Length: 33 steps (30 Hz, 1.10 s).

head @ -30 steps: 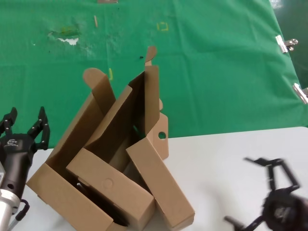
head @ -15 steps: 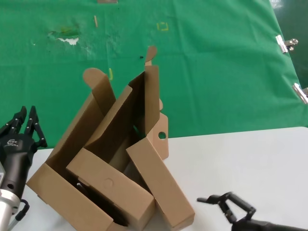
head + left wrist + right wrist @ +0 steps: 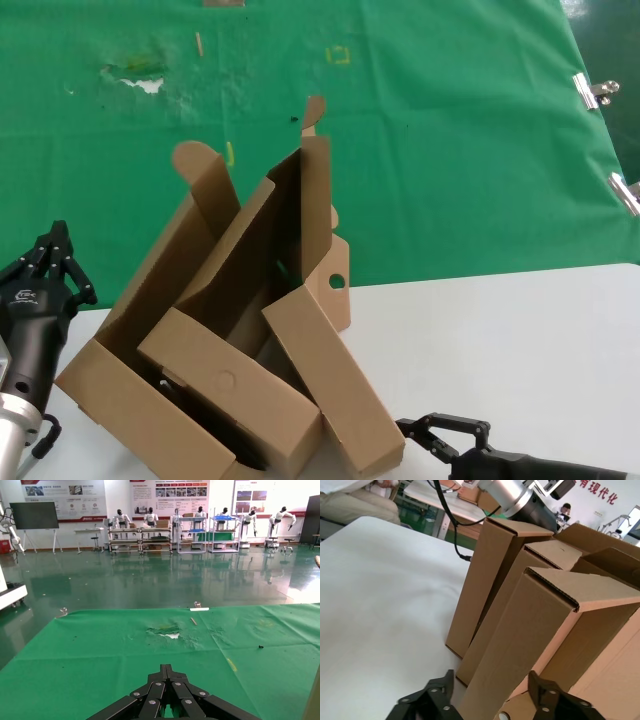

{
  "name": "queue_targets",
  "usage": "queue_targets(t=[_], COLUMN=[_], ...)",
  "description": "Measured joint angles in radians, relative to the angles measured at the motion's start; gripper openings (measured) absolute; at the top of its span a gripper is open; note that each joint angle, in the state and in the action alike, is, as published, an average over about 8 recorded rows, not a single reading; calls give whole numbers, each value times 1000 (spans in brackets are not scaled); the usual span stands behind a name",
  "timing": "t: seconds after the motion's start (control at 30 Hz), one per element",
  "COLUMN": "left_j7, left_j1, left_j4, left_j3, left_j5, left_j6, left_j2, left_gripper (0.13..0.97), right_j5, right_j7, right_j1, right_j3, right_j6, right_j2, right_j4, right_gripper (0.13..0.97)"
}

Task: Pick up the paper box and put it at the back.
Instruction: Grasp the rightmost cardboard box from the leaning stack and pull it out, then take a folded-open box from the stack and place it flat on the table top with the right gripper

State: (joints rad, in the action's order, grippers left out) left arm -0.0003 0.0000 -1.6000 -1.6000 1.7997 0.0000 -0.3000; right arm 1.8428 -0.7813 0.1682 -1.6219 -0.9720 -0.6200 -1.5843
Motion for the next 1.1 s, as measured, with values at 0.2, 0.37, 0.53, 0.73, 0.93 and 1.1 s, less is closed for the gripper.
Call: queue_targets(t=[0.2, 0.37, 0.53, 0.73, 0.93, 1.1], left_j7=[0, 0, 0, 0, 0, 0], left_j1=[0, 0, 0, 0, 0, 0], left_j4=[0, 0, 0, 0, 0, 0], left_j3=[0, 0, 0, 0, 0, 0], left_j5=[0, 0, 0, 0, 0, 0], left_j6=[0, 0, 0, 0, 0, 0], left_j2=[0, 0, 0, 0, 0, 0], left_gripper=[140, 140, 140, 140, 140, 140], right_j5=[-3, -11, -26, -66, -134, -289], right_j7=[9, 30, 62, 118, 179, 323], right_j1=[7, 29, 63, 123, 160, 169], right_j3=[-13, -17, -17, -11, 28, 98], right_j6=[33, 68, 113, 200, 341, 436], right_j2=[-1, -11, -23, -30, -7, 20], right_j4=[-13, -46, -100, -196, -298, -384], right_gripper=[494, 365, 294, 224, 187, 151])
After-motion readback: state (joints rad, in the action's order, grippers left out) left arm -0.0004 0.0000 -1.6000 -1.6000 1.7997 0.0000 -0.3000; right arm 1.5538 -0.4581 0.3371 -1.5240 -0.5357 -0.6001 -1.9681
